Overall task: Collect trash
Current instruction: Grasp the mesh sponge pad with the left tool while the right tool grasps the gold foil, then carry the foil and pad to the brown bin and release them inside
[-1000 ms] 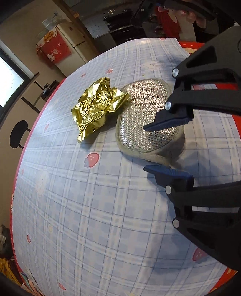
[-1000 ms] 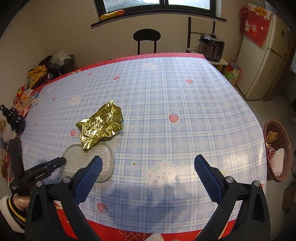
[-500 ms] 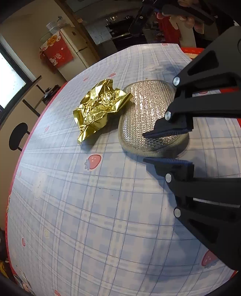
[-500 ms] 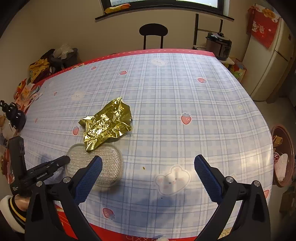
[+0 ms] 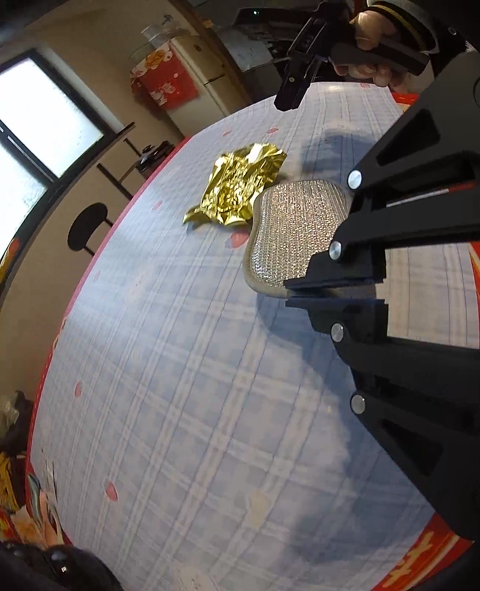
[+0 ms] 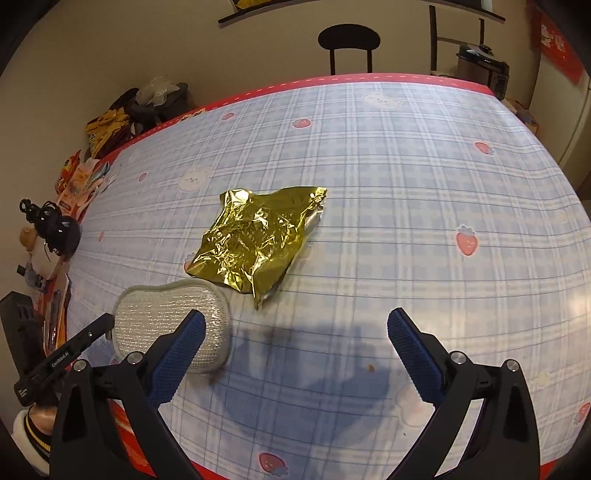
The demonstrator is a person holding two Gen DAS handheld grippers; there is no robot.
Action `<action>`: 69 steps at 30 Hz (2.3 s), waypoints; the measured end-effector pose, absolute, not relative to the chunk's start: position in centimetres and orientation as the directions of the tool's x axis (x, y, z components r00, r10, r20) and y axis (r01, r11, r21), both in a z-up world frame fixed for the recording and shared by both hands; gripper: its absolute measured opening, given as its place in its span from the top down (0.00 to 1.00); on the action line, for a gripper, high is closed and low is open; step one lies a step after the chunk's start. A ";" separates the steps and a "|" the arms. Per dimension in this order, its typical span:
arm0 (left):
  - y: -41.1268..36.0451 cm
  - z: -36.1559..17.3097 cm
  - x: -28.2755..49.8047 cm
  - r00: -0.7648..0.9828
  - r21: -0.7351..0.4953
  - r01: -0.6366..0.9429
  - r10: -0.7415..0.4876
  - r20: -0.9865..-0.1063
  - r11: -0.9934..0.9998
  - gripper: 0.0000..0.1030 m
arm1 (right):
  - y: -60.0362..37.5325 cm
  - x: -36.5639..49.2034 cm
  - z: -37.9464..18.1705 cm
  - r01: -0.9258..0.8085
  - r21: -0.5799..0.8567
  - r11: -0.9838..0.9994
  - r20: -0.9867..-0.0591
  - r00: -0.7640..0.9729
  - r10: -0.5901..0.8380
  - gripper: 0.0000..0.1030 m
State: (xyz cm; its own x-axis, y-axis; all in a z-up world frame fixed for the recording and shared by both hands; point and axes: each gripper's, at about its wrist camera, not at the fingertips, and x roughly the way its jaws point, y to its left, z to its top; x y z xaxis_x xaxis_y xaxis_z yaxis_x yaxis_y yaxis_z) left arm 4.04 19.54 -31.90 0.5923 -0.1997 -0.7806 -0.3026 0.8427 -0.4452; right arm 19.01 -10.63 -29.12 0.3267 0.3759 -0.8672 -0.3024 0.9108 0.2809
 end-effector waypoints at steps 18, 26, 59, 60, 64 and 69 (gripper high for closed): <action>24.5 -31.6 -1.2 0.591 -0.398 -0.465 -0.058 -0.805 0.791 0.92 | -4.7 24.0 -33.9 -0.205 0.336 0.919 -0.881 0.276 0.384 0.68; 24.9 -28.8 -1.0 0.632 -0.404 -0.458 -0.030 -0.775 0.792 0.92 | -5.3 21.9 -29.3 -0.258 0.406 0.877 -0.804 0.355 0.477 0.95; 14.6 -15.3 0.6 0.796 -0.348 -0.272 0.006 -0.605 0.897 0.92 | -21.0 15.6 -18.5 -0.354 0.441 0.824 -0.614 0.551 0.565 0.97; 14.0 -15.1 0.8 0.797 -0.347 -0.267 0.004 -0.604 0.899 0.92 | -21.8 15.5 -18.5 -0.350 0.446 0.823 -0.608 0.557 0.566 0.97; 11.1 -14.3 1.6 0.802 -0.339 -0.240 -0.012 -0.598 0.910 0.92 | -25.9 15.2 -18.2 -0.312 0.453 0.835 -0.599 0.587 0.544 0.97; 7.3 -13.3 3.0 0.808 -0.331 -0.197 -0.039 -0.588 0.923 0.92 | -31.3 14.9 -18.4 -0.245 0.461 0.853 -0.594 0.628 0.502 0.97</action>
State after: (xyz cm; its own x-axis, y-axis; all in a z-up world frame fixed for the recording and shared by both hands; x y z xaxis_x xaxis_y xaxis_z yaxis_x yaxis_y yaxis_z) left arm 3.00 7.27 -13.33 0.8080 -0.0386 -0.5879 -0.1966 0.9230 -0.3307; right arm 14.92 -31.29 -18.35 0.6283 0.5021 -0.5943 -0.2452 0.8527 0.4612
